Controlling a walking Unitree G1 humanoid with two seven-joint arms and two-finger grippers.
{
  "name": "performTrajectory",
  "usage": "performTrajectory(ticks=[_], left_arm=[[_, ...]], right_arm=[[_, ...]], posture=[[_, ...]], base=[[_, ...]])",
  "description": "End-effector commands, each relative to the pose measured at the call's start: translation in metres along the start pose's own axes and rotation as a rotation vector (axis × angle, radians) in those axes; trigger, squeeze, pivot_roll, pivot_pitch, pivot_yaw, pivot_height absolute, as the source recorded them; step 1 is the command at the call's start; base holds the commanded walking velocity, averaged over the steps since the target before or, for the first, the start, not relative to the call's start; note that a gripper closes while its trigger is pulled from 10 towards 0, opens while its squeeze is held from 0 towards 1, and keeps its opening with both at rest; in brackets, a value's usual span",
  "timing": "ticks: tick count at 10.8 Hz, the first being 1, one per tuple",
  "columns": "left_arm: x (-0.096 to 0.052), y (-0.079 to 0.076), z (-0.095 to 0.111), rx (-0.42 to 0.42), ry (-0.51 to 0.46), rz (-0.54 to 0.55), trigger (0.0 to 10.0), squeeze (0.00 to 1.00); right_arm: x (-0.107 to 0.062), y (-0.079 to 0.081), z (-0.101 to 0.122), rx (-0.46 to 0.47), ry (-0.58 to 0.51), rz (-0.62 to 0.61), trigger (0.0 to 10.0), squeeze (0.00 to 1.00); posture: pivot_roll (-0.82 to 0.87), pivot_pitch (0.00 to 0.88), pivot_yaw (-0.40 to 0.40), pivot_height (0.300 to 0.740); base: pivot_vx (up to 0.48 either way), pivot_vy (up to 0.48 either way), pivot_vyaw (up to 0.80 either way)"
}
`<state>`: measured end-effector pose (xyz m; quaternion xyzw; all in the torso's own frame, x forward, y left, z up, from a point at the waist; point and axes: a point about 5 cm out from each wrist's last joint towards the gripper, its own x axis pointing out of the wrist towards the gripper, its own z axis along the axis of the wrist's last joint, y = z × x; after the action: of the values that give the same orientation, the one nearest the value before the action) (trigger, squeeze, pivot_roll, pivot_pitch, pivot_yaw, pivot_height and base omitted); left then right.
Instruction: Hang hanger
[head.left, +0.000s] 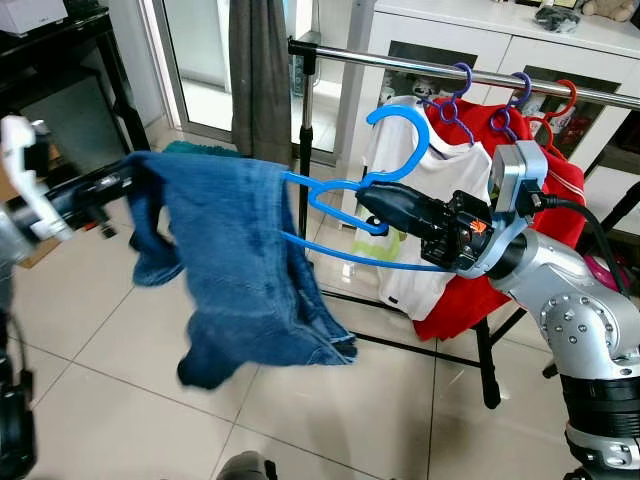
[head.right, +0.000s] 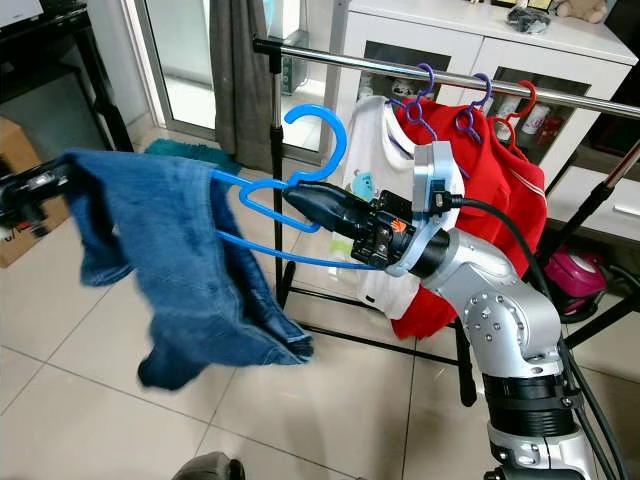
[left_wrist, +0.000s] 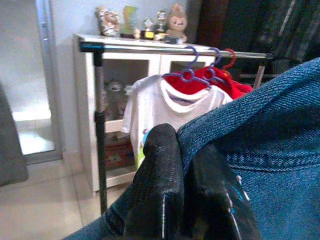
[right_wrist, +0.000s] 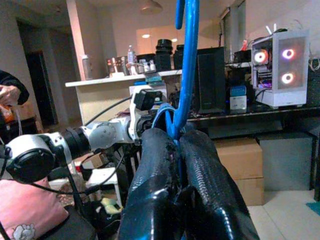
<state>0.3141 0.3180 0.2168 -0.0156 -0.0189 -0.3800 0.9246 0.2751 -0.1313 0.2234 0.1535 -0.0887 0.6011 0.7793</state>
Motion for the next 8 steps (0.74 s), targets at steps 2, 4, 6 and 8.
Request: performTrajectory(ticks=[2,4,6,8], left_arm=[[-0.007,0.001,0.002,0.027,0.016,-0.002,0.0,0.0],[0.003,-0.01,-0.003,0.026,0.049,-0.109,10.0,1.0],[-0.001,-0.006,0.001,0.037,0.038,-0.096,10.0,1.0],[-0.029,0.008,0.03,0.016,0.006,-0.029,10.0,1.0]], right_arm=[[-0.002,0.001,0.009,-0.045,-0.026,0.008,10.0,0.0],[0.001,0.002,0.009,-0.044,-0.028,0.017,10.0,0.0],[0.001,0.002,0.009,-0.044,-0.027,0.019,10.0,0.0],[-0.001,0.003,0.009,-0.042,-0.026,0.013,10.0,0.0]], posture=[[0.03,0.0,-0.011,0.74],[0.03,0.0,-0.012,0.74],[0.03,0.0,-0.012,0.74],[0.03,0.0,-0.007,0.74]], base=[[0.0,0.0,0.0],[0.0,0.0,0.0],[0.0,0.0,0.0],[0.0,0.0,0.0]])
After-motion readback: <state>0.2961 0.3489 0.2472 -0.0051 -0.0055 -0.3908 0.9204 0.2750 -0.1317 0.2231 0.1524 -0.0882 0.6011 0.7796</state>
